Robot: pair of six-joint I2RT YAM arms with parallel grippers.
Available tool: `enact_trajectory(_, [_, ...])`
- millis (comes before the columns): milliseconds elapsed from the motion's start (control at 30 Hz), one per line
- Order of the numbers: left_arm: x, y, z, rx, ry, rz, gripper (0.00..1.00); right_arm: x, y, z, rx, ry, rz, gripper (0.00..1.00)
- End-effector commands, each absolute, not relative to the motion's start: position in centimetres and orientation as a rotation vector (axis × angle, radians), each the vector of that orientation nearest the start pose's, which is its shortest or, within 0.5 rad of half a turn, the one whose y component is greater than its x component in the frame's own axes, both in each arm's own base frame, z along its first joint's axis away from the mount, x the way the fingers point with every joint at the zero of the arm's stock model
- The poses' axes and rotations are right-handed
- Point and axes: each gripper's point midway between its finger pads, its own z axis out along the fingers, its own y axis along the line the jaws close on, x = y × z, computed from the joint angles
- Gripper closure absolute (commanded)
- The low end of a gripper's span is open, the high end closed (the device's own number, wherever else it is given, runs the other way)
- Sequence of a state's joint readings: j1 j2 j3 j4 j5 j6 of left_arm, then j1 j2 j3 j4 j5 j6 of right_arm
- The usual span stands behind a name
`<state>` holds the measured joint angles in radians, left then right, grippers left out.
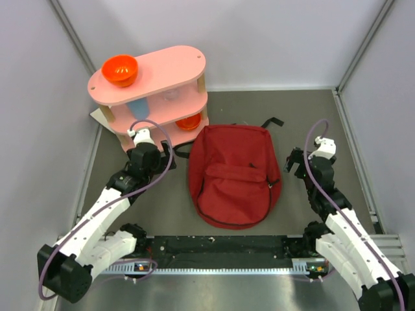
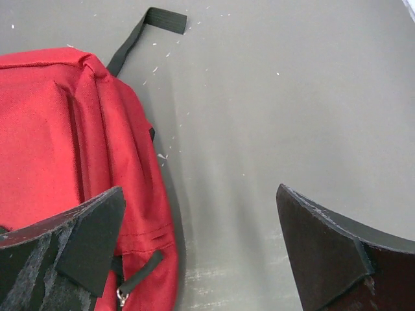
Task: Pack the student bag
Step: Reset both arms
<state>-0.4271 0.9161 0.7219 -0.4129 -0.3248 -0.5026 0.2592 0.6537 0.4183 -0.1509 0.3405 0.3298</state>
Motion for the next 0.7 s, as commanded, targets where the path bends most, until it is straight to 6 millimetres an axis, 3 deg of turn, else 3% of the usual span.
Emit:
enact_trajectory(0, [28.1, -7.4, 16.8, -0.329, 2.088, -0.137, 0.01, 28.6, 1.6, 16.2, 0.236, 1.865, -0.030, 0.01])
enact_trajectory(200, [28.4, -7.2, 17.6, -0.337, 2.075, -0.118, 0.01, 29.1, 0.2, 14.8, 0.275, 1.934, -0.177, 0.01])
enact_trajectory(333, [28.7, -7.3, 17.4, -0.333, 2.080, -0.109, 0.01, 30.2, 1.7, 14.4, 0.168, 1.922, -0.211, 0.01])
enact_trajectory(367, [28.8, -7.2, 17.3, -0.334, 2.079, -0.104, 0.01, 31.1, 2.0, 15.3, 0.183, 1.870, -0.192, 0.01])
enact_trajectory(433, [28.8, -7.1, 17.2, -0.339, 2.077, -0.094, 0.01, 31.5, 2.0, 14.6, 0.212, 1.860, -0.189, 0.01])
enact_trajectory(467, [28.8, -7.0, 17.2, -0.338, 2.075, -0.092, 0.01, 32.1, 2.3, 15.5, 0.232, 1.807, -0.158, 0.01])
enact_trajectory(667, [28.9, -7.3, 17.3, -0.333, 2.061, -0.115, 0.01, 32.3, 2.4, 14.9, 0.200, 1.776, -0.158, 0.01])
